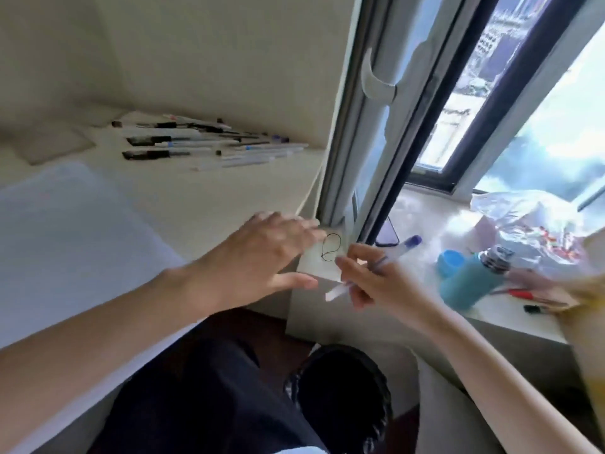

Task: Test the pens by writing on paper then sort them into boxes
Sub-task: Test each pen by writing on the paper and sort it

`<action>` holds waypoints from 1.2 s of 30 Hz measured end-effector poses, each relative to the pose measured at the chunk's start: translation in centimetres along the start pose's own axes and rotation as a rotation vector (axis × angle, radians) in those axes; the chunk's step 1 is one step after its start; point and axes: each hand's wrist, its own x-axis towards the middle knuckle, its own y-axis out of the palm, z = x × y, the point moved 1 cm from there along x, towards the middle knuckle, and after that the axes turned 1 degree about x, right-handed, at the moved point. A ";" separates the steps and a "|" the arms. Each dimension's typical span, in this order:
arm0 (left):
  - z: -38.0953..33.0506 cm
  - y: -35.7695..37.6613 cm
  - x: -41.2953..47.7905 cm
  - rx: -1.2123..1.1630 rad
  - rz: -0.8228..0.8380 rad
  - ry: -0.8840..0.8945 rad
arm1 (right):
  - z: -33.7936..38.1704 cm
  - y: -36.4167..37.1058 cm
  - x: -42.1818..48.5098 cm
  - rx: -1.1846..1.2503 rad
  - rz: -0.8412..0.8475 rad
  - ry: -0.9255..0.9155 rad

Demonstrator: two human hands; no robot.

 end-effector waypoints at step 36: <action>12.3 -3.4 -14.2 -0.216 -0.158 -0.626 | 9.0 6.4 22.3 -0.860 -0.102 -0.521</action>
